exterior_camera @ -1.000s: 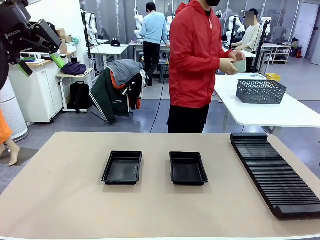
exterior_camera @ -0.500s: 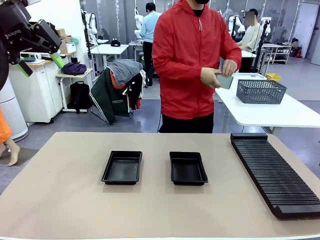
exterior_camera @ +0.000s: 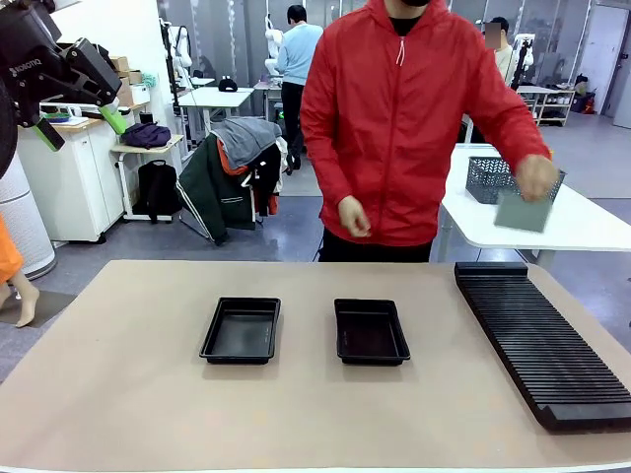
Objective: Inspect and transfer BCBs to ESD trays.
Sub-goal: Pick up the Blank PCB from the PCB Rack and place it in the left ESD tray.
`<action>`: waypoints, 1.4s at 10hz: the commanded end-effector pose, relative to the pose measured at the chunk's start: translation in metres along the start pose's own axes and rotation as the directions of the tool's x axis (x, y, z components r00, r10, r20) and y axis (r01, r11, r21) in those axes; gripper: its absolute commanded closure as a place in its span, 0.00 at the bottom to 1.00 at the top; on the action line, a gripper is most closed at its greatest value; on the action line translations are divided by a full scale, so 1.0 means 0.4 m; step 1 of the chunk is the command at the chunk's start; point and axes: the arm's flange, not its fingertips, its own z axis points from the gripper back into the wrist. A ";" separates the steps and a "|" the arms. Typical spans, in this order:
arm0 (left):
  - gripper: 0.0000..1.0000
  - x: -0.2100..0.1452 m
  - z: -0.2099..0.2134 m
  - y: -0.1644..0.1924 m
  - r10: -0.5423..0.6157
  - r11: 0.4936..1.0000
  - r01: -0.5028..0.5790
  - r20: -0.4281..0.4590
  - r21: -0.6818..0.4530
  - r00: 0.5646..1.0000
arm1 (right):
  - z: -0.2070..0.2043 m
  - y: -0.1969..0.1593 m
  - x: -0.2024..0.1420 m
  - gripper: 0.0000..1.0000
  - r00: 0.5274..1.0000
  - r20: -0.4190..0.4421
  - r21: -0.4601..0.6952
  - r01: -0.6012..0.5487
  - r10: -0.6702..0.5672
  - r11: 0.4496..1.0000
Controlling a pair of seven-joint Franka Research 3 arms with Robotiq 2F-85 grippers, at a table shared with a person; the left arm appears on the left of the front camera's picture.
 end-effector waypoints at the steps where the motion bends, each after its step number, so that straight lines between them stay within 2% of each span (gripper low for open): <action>1: 0.00 -0.001 -0.001 0.000 0.001 1.000 -0.001 -0.003 -0.001 1.000 | -0.001 0.000 -0.002 0.00 1.000 0.001 0.001 0.004 -0.004 1.000; 14: 0.00 -0.001 -0.001 0.000 0.001 1.000 -0.001 -0.003 -0.001 1.000 | -0.001 0.000 -0.002 0.00 1.000 0.001 0.001 0.004 -0.004 1.000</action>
